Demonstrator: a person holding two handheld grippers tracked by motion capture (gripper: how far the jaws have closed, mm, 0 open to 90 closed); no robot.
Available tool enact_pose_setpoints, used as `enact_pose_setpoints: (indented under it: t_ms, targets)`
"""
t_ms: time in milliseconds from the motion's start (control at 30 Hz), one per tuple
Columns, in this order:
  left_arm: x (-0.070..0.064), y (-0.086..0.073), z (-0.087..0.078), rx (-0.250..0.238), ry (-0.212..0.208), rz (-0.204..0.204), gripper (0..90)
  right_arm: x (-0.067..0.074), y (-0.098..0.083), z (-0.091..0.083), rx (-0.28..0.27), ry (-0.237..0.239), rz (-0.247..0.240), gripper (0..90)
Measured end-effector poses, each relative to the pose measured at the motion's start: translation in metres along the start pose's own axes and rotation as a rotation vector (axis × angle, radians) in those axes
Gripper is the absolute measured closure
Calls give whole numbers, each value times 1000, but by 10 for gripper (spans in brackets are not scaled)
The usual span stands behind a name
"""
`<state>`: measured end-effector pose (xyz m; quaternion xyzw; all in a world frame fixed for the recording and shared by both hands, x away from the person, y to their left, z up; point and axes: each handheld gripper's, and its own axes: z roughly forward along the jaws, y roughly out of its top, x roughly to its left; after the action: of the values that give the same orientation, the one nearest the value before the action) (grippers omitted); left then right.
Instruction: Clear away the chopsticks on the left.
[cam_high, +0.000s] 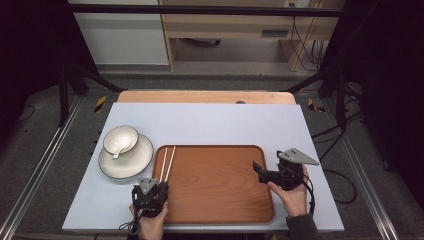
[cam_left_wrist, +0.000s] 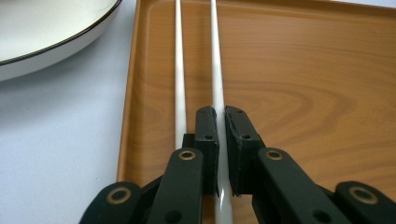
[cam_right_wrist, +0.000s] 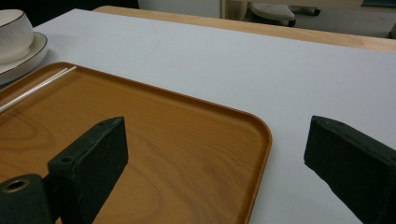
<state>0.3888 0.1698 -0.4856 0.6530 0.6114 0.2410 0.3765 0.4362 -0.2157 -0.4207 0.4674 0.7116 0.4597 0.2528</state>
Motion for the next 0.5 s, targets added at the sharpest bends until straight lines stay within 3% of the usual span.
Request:
enact_pose_setpoints:
  t_ms: [500]
  targets:
    - [-2, 2, -2, 24, 8, 19, 815, 1, 0, 1, 2, 0, 7, 64]
